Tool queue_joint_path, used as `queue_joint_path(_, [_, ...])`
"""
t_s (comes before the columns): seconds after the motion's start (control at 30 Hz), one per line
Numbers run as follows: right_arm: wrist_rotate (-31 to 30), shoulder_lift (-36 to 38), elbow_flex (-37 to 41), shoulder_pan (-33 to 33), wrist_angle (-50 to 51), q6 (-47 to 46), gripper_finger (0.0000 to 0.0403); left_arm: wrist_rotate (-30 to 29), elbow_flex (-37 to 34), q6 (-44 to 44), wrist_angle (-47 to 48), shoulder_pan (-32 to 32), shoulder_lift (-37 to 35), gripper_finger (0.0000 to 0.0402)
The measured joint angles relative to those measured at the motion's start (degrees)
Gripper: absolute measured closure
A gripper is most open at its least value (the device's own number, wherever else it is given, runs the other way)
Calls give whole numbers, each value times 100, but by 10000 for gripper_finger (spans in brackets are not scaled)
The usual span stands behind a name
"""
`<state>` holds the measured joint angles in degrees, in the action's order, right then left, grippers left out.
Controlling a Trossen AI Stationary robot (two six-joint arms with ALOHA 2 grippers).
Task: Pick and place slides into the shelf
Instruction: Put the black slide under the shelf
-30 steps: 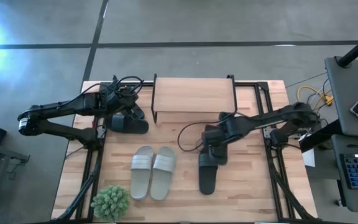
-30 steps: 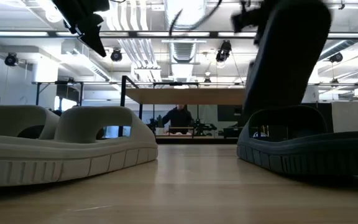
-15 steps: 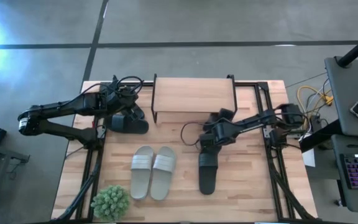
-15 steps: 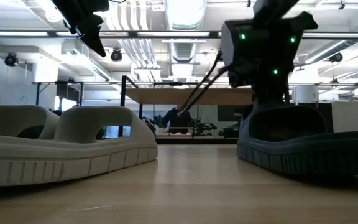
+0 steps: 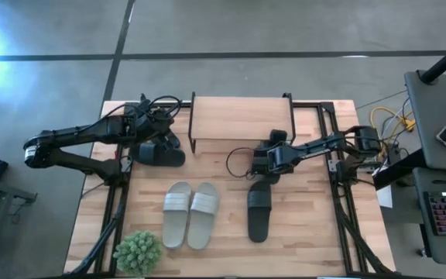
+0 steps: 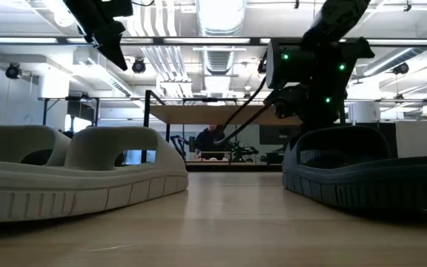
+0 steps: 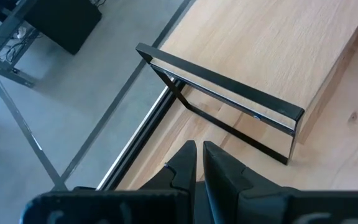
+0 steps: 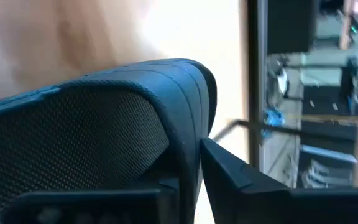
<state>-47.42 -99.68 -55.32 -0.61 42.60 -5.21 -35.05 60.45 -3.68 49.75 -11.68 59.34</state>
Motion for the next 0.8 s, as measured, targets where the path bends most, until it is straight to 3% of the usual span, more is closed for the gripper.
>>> queue_joint_path(0.17, [175, 13, 125, -73, -296, 524, 305, 2, -4, -2, -1, 0, 136, 387])
queue_joint_path(0.67, [520, 746, -123, 29, 355, -549, 217, -28, -4, 4, 12, 0, 111, 387])
queue_joint_path(0.73, [912, 926, -226, 66, 614, -556, 210, -26, -4, 4, 16, 0, 95, 387])
queue_joint_path(0.8, [1739, 1145, -326, 128, 920, -765, 209, -28, -4, 4, 18, 0, 79, 387])
